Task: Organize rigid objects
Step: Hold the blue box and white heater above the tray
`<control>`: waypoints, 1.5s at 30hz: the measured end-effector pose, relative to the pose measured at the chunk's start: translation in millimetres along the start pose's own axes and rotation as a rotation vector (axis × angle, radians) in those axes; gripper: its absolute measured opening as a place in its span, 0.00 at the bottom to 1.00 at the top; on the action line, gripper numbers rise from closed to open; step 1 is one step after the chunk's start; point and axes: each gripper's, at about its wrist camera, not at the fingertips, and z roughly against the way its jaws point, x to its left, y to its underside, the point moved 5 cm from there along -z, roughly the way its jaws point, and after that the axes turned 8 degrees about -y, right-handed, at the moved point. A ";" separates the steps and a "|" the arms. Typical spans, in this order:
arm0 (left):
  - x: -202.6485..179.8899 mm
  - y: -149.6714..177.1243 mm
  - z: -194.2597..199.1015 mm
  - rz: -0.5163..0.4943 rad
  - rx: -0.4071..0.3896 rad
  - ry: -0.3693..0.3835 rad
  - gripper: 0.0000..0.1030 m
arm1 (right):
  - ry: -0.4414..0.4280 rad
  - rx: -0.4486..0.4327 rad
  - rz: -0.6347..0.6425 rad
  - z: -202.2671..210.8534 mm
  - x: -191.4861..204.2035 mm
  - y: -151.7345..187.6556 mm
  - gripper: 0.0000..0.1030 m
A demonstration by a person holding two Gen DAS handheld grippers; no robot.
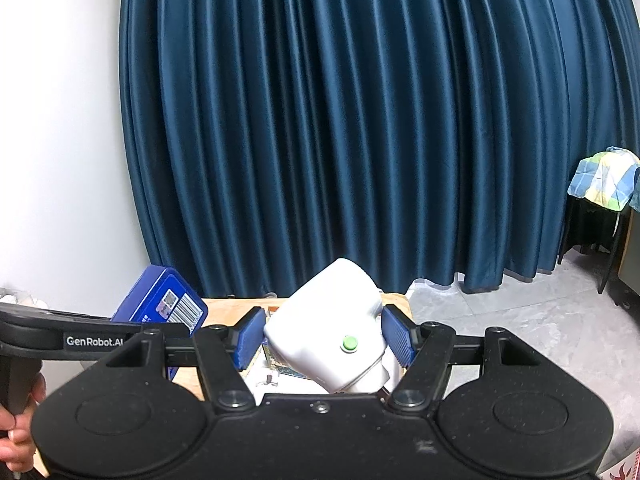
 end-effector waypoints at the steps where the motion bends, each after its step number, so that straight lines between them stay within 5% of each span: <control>1: -0.5 0.1 0.5 -0.004 -0.004 -0.001 0.33 | -0.002 0.001 0.000 0.0 0.4 0.3 0.75; 45: -7.8 3.5 -7.0 -0.034 0.007 -0.005 0.33 | -0.030 0.038 0.006 12.3 -1.7 -12.8 0.75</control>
